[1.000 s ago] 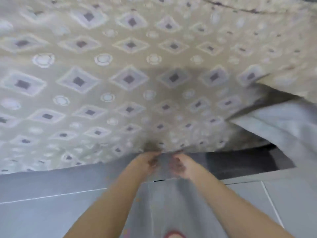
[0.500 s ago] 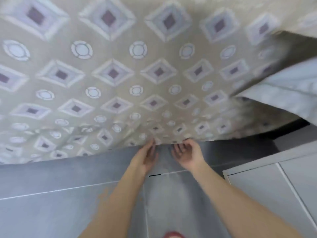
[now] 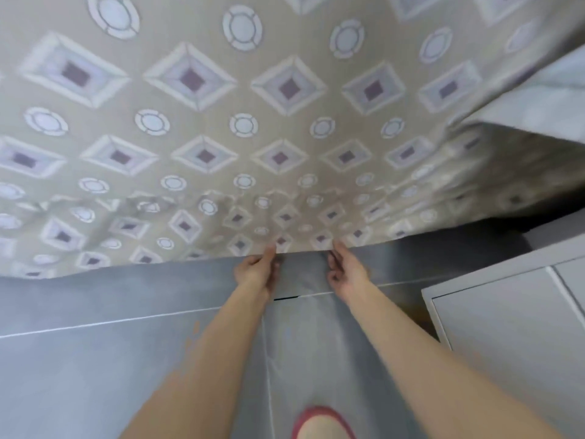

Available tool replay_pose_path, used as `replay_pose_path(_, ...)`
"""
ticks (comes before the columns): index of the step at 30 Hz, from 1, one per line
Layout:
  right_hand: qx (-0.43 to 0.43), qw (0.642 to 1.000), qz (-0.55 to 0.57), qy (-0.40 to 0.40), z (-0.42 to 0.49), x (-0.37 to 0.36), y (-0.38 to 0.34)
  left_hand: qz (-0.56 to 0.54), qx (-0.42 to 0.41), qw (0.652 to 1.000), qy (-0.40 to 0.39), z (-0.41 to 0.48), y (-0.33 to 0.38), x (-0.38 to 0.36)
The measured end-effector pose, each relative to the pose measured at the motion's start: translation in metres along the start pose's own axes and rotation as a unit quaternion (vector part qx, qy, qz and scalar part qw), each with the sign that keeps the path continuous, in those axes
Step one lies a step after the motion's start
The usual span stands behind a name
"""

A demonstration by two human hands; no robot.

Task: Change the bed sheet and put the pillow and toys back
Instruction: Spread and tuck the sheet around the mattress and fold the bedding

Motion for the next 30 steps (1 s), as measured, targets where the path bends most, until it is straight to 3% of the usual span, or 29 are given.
replay_pose_path(11,-0.014,0.999,-0.006,0.031,0.005,-0.003,-0.002,-0.058,0.007,0.998,0.025,0.013,-0.002,-0.008)
replay_pose_path(30,-0.010,0.994,-0.002,0.108,0.017,-0.003,0.002,-0.048,0.046,0.997,0.048,0.031,-0.014,-0.005)
Point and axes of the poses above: each hand's wrist, its own z-axis towards the middle knuckle, its own x-axis out of the back of the hand, y = z × x, the point moved 7 cm from there along z, towards the middle knuckle
